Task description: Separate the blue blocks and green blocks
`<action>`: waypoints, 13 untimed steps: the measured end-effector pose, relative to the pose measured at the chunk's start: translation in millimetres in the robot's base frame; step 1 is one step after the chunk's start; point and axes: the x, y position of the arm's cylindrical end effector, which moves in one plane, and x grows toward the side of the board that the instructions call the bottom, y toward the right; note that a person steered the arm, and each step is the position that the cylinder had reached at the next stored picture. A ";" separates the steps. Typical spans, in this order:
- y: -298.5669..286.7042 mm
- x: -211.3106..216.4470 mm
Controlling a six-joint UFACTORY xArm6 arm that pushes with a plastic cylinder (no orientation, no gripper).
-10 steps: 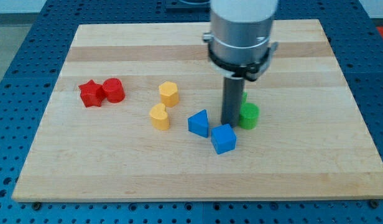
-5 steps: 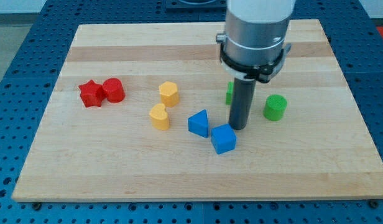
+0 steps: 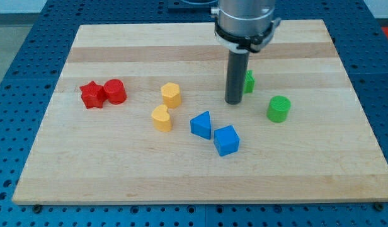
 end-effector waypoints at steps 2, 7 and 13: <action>8.4 -21.3; 3.8 -127.4; 63.1 -48.0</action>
